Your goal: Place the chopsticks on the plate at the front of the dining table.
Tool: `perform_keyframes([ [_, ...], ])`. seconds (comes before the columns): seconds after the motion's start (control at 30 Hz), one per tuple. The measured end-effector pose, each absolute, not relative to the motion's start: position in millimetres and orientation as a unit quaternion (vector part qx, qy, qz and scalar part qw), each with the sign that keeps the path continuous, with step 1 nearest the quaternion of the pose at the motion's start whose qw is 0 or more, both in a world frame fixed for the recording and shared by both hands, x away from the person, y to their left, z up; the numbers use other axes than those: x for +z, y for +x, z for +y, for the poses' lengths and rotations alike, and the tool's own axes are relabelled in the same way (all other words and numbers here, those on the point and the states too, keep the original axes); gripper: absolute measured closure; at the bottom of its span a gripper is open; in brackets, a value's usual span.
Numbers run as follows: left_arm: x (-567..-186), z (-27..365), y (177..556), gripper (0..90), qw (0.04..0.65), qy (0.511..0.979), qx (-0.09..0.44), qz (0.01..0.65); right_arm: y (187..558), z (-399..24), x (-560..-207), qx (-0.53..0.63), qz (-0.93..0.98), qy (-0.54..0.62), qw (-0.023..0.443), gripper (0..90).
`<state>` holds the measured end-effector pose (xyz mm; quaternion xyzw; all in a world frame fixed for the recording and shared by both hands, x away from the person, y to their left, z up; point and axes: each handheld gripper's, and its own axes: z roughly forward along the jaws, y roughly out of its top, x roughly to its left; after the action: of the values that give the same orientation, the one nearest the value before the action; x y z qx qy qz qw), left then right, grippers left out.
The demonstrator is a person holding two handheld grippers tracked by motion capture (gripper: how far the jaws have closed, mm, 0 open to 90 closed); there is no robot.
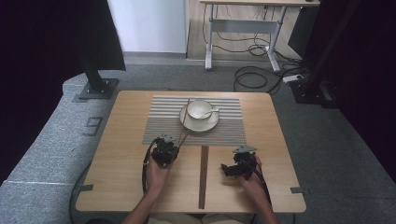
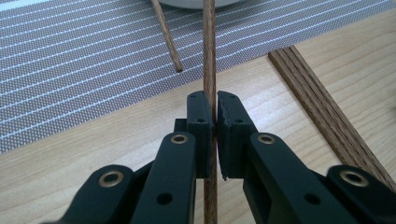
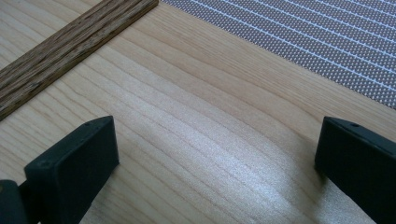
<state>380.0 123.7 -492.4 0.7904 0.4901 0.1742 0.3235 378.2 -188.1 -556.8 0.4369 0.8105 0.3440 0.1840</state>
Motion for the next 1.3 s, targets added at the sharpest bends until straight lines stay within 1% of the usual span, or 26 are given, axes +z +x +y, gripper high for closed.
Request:
perform_keyframes([
  [0.5,-481,127,394,84.3,0.332,0.779,0.18,0.5,378,-188,-557,0.344,0.81,0.437,0.184,0.0],
  [1.3,-478,130,407,84.3,0.339,0.769,0.174,0.514,378,-188,-557,0.344,0.81,0.437,0.184,0.0],
])
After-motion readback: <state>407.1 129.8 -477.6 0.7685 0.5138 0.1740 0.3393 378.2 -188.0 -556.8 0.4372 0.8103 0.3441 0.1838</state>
